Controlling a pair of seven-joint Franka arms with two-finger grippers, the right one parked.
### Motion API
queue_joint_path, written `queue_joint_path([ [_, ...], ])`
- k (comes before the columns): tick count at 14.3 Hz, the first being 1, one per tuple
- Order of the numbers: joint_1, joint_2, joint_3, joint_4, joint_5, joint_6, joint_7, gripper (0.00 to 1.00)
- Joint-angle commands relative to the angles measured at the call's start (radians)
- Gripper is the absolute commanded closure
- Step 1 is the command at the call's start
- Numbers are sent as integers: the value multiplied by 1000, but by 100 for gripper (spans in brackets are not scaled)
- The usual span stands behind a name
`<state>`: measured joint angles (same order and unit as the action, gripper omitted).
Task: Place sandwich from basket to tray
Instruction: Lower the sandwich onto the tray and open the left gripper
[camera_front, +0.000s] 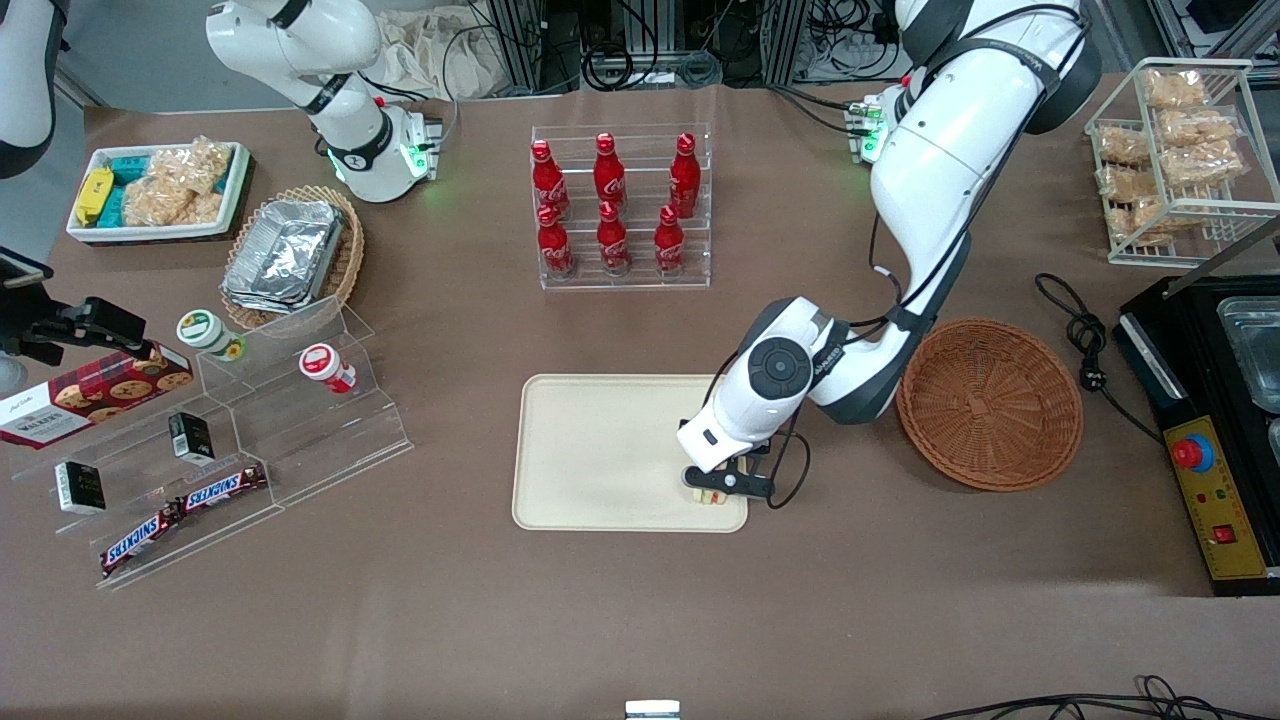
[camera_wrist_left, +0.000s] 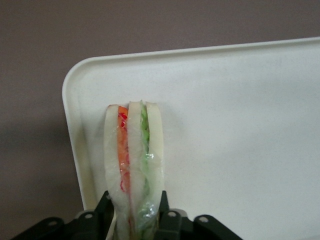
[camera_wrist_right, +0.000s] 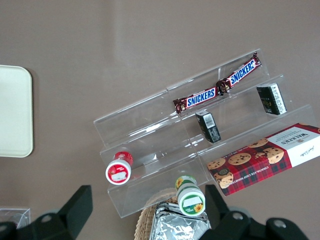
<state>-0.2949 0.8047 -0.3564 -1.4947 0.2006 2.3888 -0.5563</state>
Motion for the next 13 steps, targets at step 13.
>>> queue_joint_path([
  [13,235,-361,11,142,-64,-615,37,1],
])
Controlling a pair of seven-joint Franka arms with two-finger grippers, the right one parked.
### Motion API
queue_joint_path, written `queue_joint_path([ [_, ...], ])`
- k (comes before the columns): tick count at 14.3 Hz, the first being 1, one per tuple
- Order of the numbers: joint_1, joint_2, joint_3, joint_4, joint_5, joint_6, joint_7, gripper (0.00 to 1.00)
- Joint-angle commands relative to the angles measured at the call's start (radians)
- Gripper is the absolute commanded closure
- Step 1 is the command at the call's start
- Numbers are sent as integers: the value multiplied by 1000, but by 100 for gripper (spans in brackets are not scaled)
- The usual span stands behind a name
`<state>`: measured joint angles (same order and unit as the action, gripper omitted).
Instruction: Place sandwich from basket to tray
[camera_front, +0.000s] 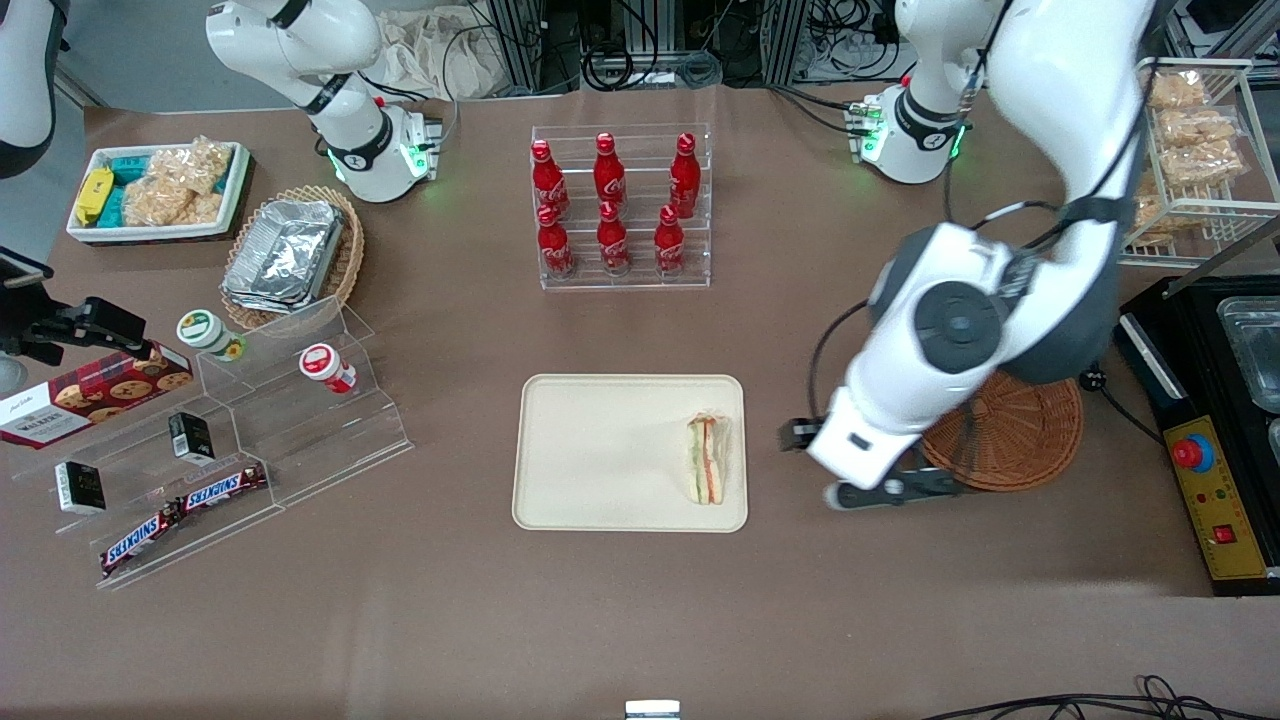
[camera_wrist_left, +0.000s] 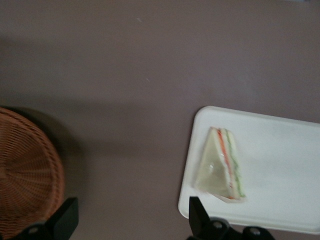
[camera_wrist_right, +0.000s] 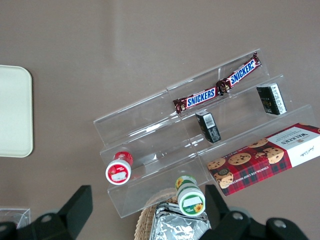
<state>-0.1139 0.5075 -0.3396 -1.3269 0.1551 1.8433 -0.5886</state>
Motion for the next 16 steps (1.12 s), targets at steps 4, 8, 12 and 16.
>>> queue_joint_path([
  [4,193,-165,-4,-29,-64,-197,419,1],
  [8,292,-210,1,-26,-78,-243,424,1],
  [12,310,-241,4,-23,-68,-268,438,1],
  [16,351,-271,1,-26,-68,-272,469,1],
])
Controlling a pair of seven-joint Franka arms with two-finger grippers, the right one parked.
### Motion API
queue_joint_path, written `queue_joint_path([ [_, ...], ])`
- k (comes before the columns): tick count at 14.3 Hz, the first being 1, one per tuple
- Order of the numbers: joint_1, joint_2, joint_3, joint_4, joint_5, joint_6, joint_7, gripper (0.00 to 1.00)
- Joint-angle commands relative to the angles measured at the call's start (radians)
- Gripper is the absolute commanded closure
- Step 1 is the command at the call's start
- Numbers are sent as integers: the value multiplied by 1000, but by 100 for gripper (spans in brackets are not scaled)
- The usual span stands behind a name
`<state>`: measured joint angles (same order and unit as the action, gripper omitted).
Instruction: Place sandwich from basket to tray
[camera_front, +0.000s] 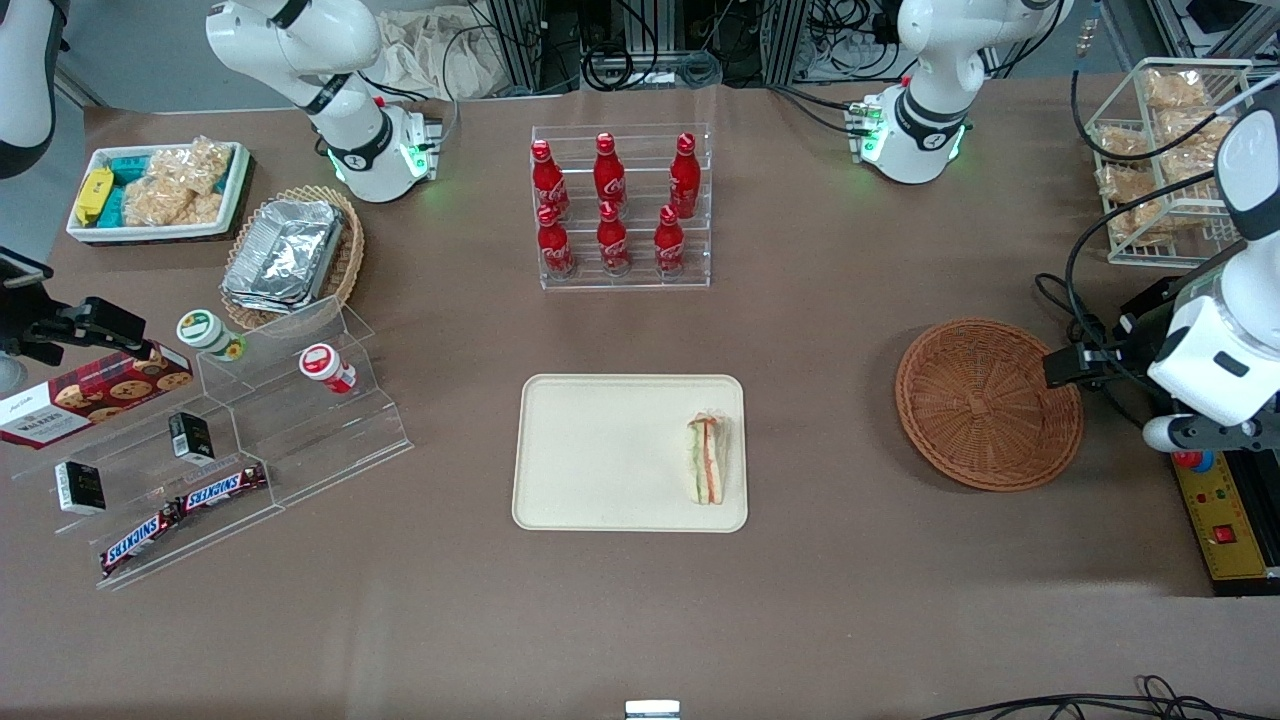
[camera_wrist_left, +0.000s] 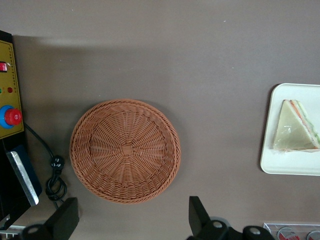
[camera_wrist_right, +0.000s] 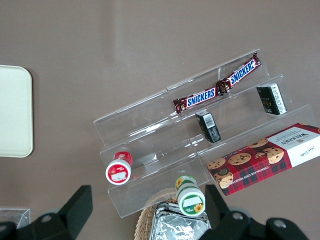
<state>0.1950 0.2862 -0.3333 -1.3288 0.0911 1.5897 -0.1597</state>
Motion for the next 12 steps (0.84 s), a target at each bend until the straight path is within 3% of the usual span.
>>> queue_joint_path([
  [1,69,-62,-7,-26,-11,-40,98,1],
  [8,75,-94,0,-33,-2,-89,115,0],
  [9,55,-101,46,-33,-4,-103,123,0],
  [12,-132,-114,250,-38,-24,-106,120,0],
])
